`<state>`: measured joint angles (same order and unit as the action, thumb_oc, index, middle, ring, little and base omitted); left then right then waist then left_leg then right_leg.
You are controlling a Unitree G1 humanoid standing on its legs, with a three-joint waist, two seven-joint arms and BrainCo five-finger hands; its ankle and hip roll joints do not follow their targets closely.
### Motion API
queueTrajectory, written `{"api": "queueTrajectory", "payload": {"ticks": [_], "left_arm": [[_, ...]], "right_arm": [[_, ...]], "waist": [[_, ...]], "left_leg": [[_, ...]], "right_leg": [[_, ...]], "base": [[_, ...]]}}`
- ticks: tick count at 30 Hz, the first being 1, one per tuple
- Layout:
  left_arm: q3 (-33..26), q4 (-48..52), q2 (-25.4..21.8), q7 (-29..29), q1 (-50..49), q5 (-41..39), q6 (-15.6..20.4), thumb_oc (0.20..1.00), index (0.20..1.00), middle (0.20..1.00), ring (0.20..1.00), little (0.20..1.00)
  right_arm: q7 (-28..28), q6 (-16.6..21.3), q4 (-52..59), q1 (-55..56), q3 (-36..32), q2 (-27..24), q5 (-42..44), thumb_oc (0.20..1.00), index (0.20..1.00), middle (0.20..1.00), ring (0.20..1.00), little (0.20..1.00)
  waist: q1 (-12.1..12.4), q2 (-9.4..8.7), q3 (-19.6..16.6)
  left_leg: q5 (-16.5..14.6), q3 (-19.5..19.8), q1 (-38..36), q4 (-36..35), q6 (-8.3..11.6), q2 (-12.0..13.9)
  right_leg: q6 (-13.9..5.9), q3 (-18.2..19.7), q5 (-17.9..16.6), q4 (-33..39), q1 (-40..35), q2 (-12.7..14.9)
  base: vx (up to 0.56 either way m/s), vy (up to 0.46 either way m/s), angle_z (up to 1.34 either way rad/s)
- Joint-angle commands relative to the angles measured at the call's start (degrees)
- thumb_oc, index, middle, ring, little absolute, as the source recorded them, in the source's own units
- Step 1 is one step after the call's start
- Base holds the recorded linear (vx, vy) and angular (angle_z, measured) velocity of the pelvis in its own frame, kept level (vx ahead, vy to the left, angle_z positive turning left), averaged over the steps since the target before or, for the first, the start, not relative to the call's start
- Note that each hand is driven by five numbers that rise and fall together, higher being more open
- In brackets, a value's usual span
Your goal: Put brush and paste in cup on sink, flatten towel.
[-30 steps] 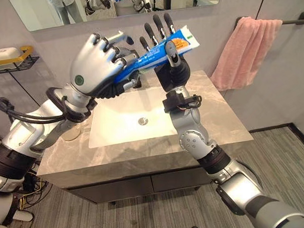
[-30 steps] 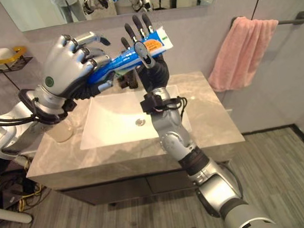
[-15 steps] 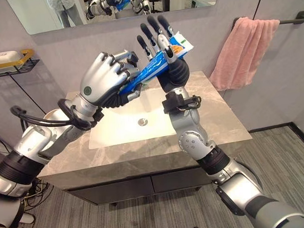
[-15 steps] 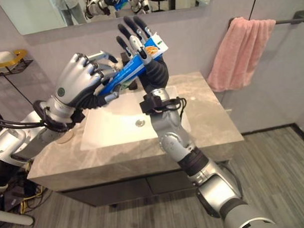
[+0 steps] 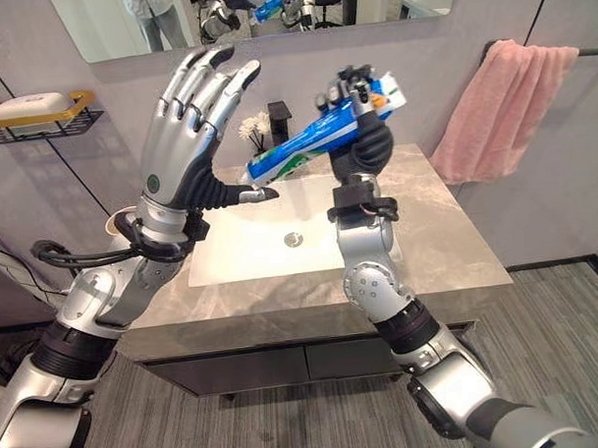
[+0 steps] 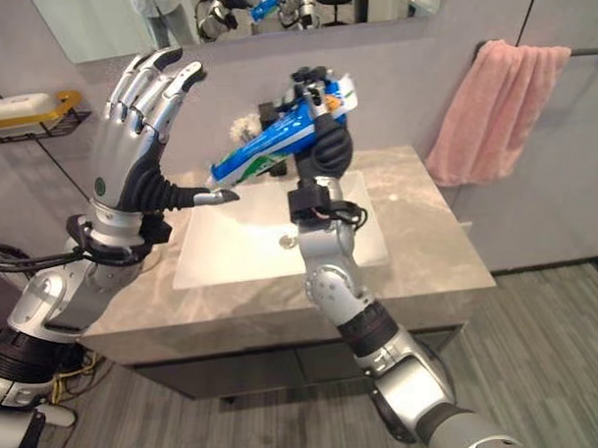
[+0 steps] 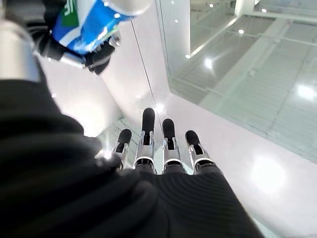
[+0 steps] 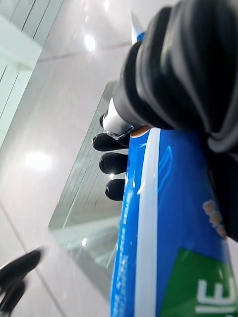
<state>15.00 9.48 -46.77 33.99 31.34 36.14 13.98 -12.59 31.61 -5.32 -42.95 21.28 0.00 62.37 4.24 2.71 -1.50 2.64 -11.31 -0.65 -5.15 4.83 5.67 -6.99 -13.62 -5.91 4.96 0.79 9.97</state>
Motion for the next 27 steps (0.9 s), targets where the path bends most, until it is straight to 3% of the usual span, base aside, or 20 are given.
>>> {"api": "queueTrajectory", "payload": {"ticks": [1,7,10,11,12,15,18,19,21,27], "left_arm": [[-4.91,2.45,-5.74,4.93,2.74,-1.06,-1.84,1.000,1.000,1.000,1.000,1.000],[-17.83,9.05,-4.07,5.37,-12.95,-6.70,0.87,1.000,1.000,1.000,1.000,1.000],[-21.65,10.71,4.34,5.79,-23.45,-17.12,4.59,1.000,1.000,1.000,1.000,1.000],[-18.77,9.75,11.69,4.72,-27.10,-27.94,7.60,1.000,1.000,1.000,1.000,1.000],[-17.61,8.24,14.29,2.25,-30.03,-32.38,7.99,1.000,1.000,1.000,1.000,1.000],[-12.35,2.63,13.83,-3.39,-36.81,-31.32,5.56,1.000,1.000,1.000,1.000,1.000],[-10.89,-0.97,14.34,-5.61,-39.17,-33.76,4.96,1.000,1.000,1.000,1.000,1.000],[-9.03,-7.63,15.49,-7.61,-41.92,-35.60,3.30,1.000,1.000,1.000,1.000,1.000],[-8.27,-11.60,15.70,-8.75,-42.93,-36.09,2.24,1.000,1.000,1.000,1.000,1.000],[-0.90,-33.87,14.81,-16.14,-43.33,-28.27,-2.33,1.000,1.000,1.000,1.000,1.000]], "right_arm": [[-0.52,4.59,3.38,-4.98,-3.28,2.37,-0.02,0.200,0.200,0.200,0.200,0.200],[-2.07,4.66,3.98,-4.40,-5.71,0.44,-1.99,0.200,0.200,0.200,0.200,0.200],[-2.48,4.27,4.34,-4.33,-6.41,-0.24,-2.79,0.200,0.200,0.200,0.200,0.200],[-3.09,3.50,4.85,-4.16,-6.24,-0.45,-4.06,0.200,0.200,0.200,0.200,0.200],[-3.03,3.00,4.42,-3.79,-6.70,-0.52,-4.25,0.200,0.200,0.200,0.200,0.200],[-3.42,3.55,4.36,-4.95,-8.70,-2.08,-4.57,0.200,0.200,0.200,0.200,0.200],[-3.72,4.15,4.70,-5.26,-10.40,-3.52,-4.49,0.200,0.200,0.200,0.200,0.200],[-4.28,4.30,5.25,-4.90,-11.40,-4.79,-5.42,0.200,0.200,0.200,0.200,0.200],[-4.28,4.41,5.35,-4.80,-11.43,-5.10,-5.33,0.200,0.200,0.200,0.200,0.200],[-3.23,4.39,4.35,-4.32,-11.25,-6.54,-4.72,0.200,0.200,0.200,0.200,0.200]], "waist": [[0.75,-3.42,-1.33],[3.71,-3.80,-0.29],[5.14,-4.08,0.48],[5.35,-4.16,0.87],[5.78,-4.27,1.27],[7.76,-4.59,1.89],[9.03,-4.85,2.19],[10.65,-5.16,2.56],[11.55,-5.42,2.55],[14.62,-6.31,2.95]], "left_leg": [[-0.51,3.08,-0.70,0.15,3.53,3.40],[-0.10,5.40,0.59,0.15,3.45,2.76],[-0.19,6.61,0.98,0.15,3.36,2.38],[0.39,7.04,1.53,0.15,3.12,2.07],[0.22,7.30,1.56,0.15,3.11,2.07],[0.64,9.36,2.82,0.15,2.93,1.61],[1.29,11.29,3.91,0.15,2.74,1.08],[1.40,13.20,4.64,0.15,2.74,0.83],[1.63,14.26,5.34,0.15,2.69,0.54],[2.42,17.99,7.60,0.15,2.62,-0.22]], "right_leg": [[-5.00,-1.00,-2.33,0.04,-2.46,7.77],[-4.87,-2.73,-2.36,0.04,-3.03,8.21],[-4.86,-3.93,-2.00,0.04,-3.86,8.56],[-4.75,-4.42,-2.33,0.04,-3.83,8.81],[-4.74,-4.79,-2.06,0.04,-4.13,8.84],[-4.87,-6.80,-1.93,0.04,-4.85,9.20],[-5.02,-8.53,-2.00,0.04,-5.43,9.43],[-5.25,-10.34,-1.65,0.04,-6.46,9.45],[-5.33,-11.59,-1.55,0.04,-6.84,9.48],[-5.67,-15.67,-0.92,0.04,-8.32,9.14]], "base": [[-0.02,-0.013,0.24],[-0.01,-0.006,0.21],[-0.01,-0.004,0.22],[-0.01,-0.007,0.20],[-0.02,0.003,0.19],[0.00,-0.003,0.32],[0.02,-0.017,0.39],[0.00,-0.014,0.34],[0.02,-0.026,0.66],[0.03,-0.011,0.51]]}}
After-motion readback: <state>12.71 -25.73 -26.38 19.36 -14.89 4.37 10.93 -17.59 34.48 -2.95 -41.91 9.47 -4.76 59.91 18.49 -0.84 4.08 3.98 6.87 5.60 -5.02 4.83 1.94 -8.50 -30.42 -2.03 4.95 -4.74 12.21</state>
